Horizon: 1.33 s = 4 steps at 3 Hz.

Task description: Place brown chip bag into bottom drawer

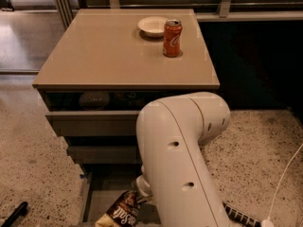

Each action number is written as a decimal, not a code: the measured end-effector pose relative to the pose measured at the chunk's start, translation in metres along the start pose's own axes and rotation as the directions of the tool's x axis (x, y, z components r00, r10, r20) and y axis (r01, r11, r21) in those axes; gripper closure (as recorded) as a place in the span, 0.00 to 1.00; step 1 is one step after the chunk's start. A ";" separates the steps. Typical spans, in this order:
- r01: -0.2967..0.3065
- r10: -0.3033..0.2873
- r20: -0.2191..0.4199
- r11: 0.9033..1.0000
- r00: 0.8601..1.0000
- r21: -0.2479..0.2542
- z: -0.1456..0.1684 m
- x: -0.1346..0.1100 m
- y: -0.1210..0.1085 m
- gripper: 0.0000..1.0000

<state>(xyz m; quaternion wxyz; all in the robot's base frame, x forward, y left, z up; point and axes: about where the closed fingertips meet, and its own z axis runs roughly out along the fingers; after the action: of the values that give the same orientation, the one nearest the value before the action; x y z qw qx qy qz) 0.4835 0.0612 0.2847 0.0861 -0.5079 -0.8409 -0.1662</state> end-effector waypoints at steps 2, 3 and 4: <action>0.019 -0.020 0.013 0.997 1.000 0.071 0.026 -0.007 0.034 1.00; 0.014 -0.015 0.013 0.995 1.000 0.098 0.041 -0.007 0.029 1.00; 0.005 -0.007 0.013 0.990 1.000 0.141 0.063 -0.009 0.019 1.00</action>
Offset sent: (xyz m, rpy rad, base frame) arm 0.0617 0.0321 -0.0296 -0.0680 0.0593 0.0504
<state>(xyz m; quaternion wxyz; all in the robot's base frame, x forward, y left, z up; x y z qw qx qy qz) 0.5061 0.0852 0.2271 0.1158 -0.4991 -0.8526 -0.1031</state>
